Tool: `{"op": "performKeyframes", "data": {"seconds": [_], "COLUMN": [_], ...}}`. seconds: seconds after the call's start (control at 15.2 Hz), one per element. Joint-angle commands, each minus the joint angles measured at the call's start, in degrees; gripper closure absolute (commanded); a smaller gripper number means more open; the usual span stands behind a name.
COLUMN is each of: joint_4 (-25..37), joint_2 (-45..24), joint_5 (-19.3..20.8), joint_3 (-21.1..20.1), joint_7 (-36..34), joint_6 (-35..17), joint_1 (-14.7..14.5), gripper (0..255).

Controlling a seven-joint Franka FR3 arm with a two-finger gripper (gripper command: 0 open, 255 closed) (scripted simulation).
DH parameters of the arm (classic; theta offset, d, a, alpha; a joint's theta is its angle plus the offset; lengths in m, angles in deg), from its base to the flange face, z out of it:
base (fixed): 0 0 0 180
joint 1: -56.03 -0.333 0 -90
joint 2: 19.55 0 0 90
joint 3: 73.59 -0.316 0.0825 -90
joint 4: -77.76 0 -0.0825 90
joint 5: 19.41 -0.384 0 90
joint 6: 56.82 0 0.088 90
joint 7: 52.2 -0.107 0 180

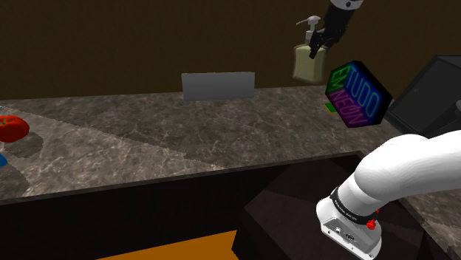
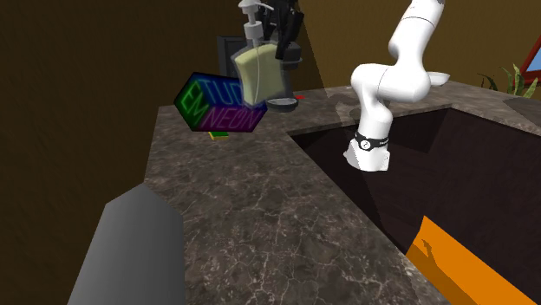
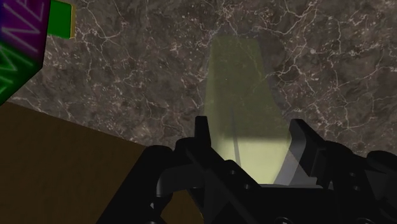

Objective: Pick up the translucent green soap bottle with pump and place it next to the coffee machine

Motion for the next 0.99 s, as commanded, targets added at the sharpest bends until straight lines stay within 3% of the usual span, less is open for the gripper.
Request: {"op": "performKeyframes", "data": {"seconds": [0.0, 0.92], "joint_4": [1.6, 15.0], "joint_2": [-0.1, -3.2], "joint_5": [-0.1, -1.1], "joint_3": [-0.1, -0.7], "joint_7": [0.2, 1.4], "joint_6": [1.5, 11.7], "joint_1": [0.0, -0.5], "gripper": [255, 255]}}
